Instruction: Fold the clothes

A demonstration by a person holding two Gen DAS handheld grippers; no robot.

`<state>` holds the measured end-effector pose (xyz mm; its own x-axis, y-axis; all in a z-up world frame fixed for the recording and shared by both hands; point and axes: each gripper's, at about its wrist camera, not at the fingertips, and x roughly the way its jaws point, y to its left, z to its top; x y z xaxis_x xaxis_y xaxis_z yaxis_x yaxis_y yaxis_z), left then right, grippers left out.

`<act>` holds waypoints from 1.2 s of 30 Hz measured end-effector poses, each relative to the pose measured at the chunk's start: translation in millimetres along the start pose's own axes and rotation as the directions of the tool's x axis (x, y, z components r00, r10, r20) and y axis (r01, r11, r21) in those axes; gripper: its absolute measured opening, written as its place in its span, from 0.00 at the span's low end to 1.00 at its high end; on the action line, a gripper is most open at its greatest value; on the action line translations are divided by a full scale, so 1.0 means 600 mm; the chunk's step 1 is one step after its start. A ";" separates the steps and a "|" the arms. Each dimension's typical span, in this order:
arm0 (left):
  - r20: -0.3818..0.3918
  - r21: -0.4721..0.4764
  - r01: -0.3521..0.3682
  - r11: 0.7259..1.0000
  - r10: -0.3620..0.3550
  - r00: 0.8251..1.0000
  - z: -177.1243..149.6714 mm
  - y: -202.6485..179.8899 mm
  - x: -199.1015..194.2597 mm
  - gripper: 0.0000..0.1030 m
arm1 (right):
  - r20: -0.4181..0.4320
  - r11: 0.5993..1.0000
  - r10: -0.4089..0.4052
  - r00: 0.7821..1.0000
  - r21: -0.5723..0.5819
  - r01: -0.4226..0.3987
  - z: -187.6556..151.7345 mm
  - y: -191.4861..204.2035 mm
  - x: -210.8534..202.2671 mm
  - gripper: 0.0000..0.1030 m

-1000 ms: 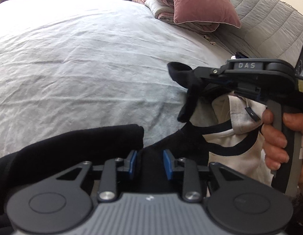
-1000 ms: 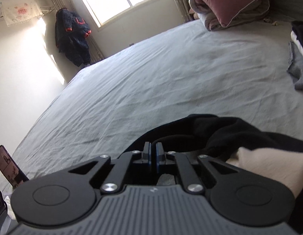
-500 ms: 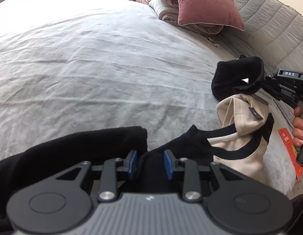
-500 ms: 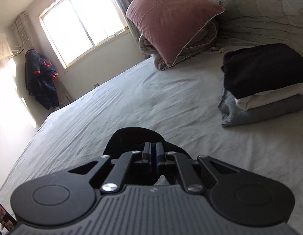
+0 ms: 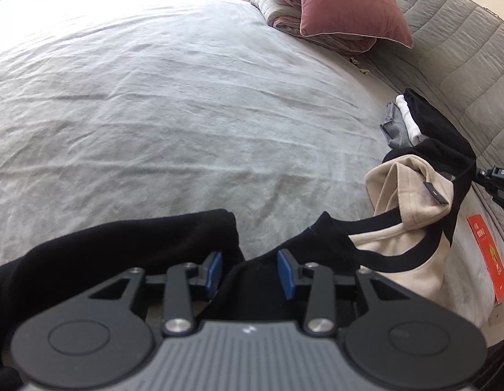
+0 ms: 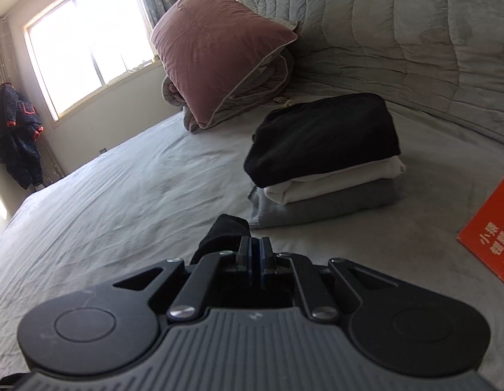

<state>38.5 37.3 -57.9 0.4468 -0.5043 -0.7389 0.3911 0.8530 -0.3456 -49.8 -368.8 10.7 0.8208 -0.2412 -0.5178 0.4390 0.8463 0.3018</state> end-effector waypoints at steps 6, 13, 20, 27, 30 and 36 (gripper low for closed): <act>0.006 -0.007 0.016 1.000 -0.016 1.000 0.006 -0.003 0.007 0.38 | -0.084 0.999 0.040 0.996 -0.018 -0.041 -0.020 -0.027 -0.002 0.12; 0.012 -0.058 0.087 0.995 -0.086 0.996 0.016 -0.003 0.024 0.40 | -0.126 0.968 0.193 0.973 -0.135 -0.209 -0.037 0.003 -0.020 0.49; 0.001 -0.108 0.138 0.985 -0.138 0.990 0.022 -0.008 0.045 0.40 | -0.212 0.844 0.310 0.927 -0.387 -0.371 -0.081 0.090 -0.032 0.59; -0.013 -0.123 0.163 0.979 -0.166 0.986 0.027 -0.010 0.049 0.41 | -0.195 0.690 0.294 0.936 -0.634 -0.349 -0.127 0.155 -0.039 0.65; -0.021 -0.114 0.168 0.979 -0.171 0.985 0.026 -0.009 0.045 0.41 | -0.165 0.656 0.267 0.950 -0.691 -0.304 -0.137 0.172 -0.035 0.65; -0.038 -0.097 0.180 0.979 -0.185 0.982 0.024 -0.006 0.039 0.42 | -0.111 0.689 0.291 0.950 -0.665 -0.288 -0.120 0.185 -0.017 0.65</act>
